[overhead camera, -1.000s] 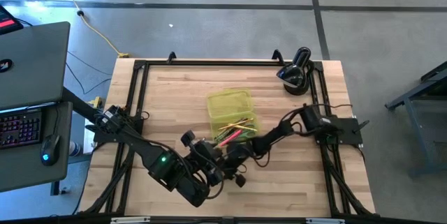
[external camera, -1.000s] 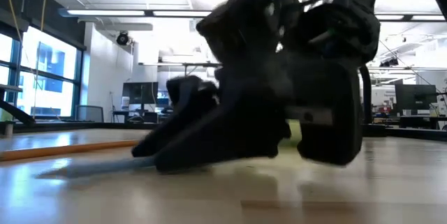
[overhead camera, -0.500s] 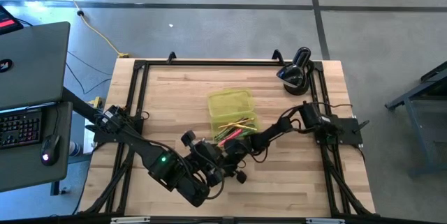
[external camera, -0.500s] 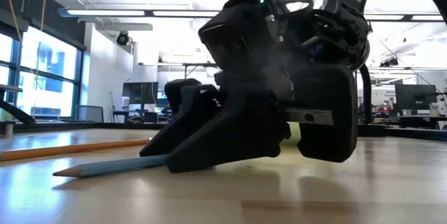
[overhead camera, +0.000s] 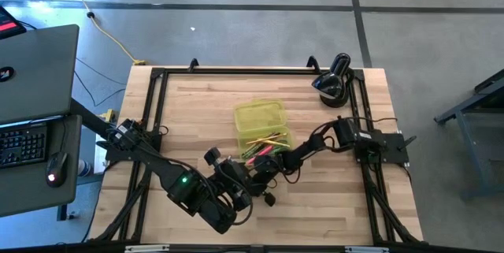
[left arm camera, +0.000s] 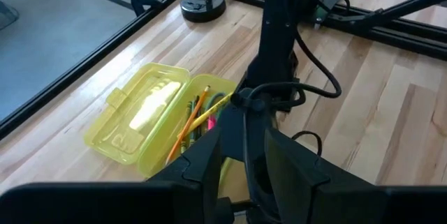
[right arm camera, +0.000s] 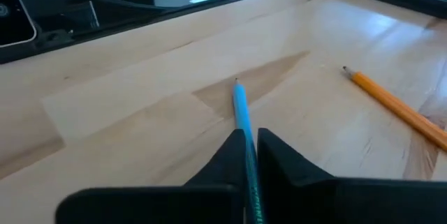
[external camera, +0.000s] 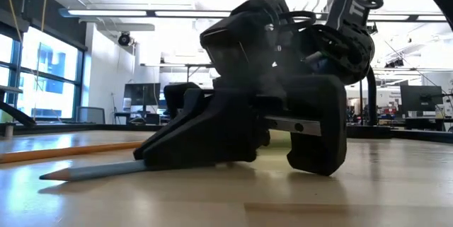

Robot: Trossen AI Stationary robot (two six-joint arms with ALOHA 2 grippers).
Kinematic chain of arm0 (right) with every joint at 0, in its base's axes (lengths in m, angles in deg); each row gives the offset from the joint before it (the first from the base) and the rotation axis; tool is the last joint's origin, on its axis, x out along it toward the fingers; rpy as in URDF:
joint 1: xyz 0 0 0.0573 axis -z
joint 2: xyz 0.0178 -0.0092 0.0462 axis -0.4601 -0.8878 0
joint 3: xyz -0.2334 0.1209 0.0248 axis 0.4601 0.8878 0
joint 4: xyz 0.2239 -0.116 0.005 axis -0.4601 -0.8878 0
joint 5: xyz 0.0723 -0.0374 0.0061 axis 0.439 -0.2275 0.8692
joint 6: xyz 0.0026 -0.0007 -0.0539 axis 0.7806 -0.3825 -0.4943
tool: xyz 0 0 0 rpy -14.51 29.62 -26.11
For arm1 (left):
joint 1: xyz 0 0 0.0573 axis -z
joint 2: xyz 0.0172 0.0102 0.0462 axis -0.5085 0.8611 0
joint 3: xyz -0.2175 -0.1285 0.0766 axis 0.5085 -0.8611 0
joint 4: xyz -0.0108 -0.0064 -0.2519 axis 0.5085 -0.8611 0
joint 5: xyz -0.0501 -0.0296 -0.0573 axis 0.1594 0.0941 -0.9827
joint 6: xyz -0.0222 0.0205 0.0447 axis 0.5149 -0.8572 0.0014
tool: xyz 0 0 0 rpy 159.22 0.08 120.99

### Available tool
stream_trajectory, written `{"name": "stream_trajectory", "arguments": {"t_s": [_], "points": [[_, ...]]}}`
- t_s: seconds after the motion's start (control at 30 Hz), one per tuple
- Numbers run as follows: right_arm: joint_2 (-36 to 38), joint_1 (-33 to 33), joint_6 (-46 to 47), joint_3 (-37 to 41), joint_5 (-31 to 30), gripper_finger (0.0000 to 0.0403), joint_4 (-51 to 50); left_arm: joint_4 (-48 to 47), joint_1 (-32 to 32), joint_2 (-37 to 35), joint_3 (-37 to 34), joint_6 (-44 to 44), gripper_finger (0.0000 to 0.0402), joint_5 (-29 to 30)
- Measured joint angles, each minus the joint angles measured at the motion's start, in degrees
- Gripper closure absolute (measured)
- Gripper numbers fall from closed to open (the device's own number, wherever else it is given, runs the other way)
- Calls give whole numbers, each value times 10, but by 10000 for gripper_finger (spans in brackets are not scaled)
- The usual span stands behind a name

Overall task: Pick & place school supplies into a supply box
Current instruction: Put the blue pencil into the yellow supply box

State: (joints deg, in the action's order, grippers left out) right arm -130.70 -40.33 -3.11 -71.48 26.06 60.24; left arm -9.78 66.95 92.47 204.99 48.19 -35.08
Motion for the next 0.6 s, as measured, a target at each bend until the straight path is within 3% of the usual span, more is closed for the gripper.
{"name": "stream_trajectory", "arguments": {"t_s": [0.17, 0.37, 0.47, 0.6], "points": [[38, -4, 12, 2, -4, 390, -6, 0, 0, 0, 0, 0, 259, 0], [132, -5, 29, 4, 25, 399, -83, -1, 0, 0, 0, 0, 259, 1], [188, 1, 7, 3, 15, 398, -164, 0, 0, 0, 0, 0, 259, 0], [257, 13, -43, 5, -48, 402, -295, 0, 0, 0, 0, 0, 258, 0]]}}
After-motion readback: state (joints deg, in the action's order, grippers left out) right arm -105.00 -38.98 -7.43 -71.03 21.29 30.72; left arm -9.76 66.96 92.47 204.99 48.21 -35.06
